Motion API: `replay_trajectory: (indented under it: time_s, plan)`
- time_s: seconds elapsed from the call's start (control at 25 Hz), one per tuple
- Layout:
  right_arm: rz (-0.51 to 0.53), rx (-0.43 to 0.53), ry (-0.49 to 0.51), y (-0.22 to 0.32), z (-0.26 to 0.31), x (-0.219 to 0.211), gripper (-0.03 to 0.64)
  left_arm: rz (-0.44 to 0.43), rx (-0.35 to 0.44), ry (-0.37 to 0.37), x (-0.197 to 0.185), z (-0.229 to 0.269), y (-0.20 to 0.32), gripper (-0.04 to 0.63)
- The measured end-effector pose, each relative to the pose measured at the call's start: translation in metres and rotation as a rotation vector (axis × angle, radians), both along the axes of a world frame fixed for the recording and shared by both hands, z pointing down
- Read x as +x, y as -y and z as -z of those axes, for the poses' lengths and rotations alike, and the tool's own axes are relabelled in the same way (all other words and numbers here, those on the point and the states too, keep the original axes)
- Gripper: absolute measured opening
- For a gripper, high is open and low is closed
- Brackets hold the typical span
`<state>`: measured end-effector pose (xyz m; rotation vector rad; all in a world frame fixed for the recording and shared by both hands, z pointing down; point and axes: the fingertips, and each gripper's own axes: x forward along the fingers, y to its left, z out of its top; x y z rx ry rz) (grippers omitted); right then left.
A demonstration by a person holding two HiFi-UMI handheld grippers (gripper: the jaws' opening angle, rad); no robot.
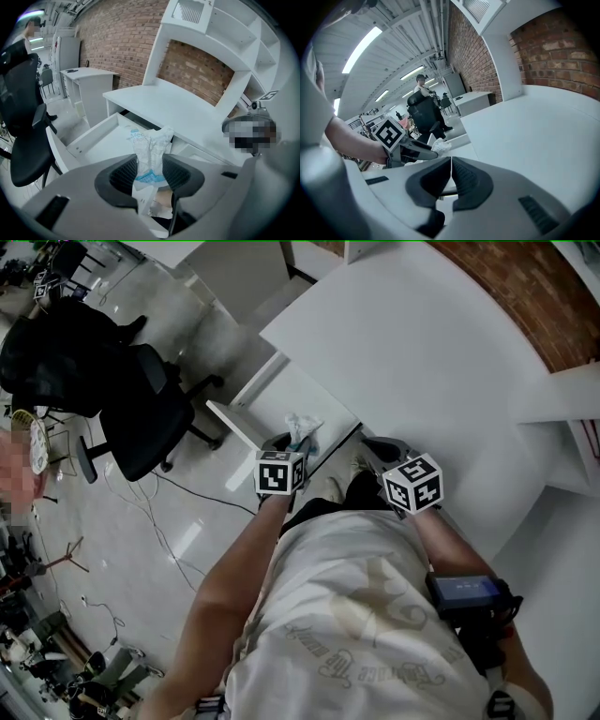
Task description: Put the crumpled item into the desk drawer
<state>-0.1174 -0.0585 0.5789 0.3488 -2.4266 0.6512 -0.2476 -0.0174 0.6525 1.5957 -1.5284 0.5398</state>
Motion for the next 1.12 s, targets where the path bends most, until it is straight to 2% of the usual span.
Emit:
replay_trajectory:
  time_s: [0.32,0.56,0.72,1.0,1.12]
  plan:
    - [0.061,-0.019,-0.002,0.020,-0.008,-0.010,0.023,0.094,-0.047,-0.059,0.004,-0.025,0.020,0.183]
    - [0.106,-0.046,-0.010,0.025,-0.003,-0.009,0.023,0.171,-0.102,-0.068,0.009,-0.043,0.025,0.183]
    - [0.141,-0.061,-0.011,0.029,-0.009,-0.020,0.023,0.225,-0.104,-0.079,0.000,-0.050,0.030,0.183]
    - [0.188,-0.076,0.003,0.030,-0.008,-0.035,0.023,0.344,-0.116,-0.144,-0.008,-0.073,0.033,0.183]
    - [0.210,-0.088,0.006,0.033,-0.012,-0.046,0.023,0.388,-0.130,-0.148,-0.023,-0.088,0.035,0.183]
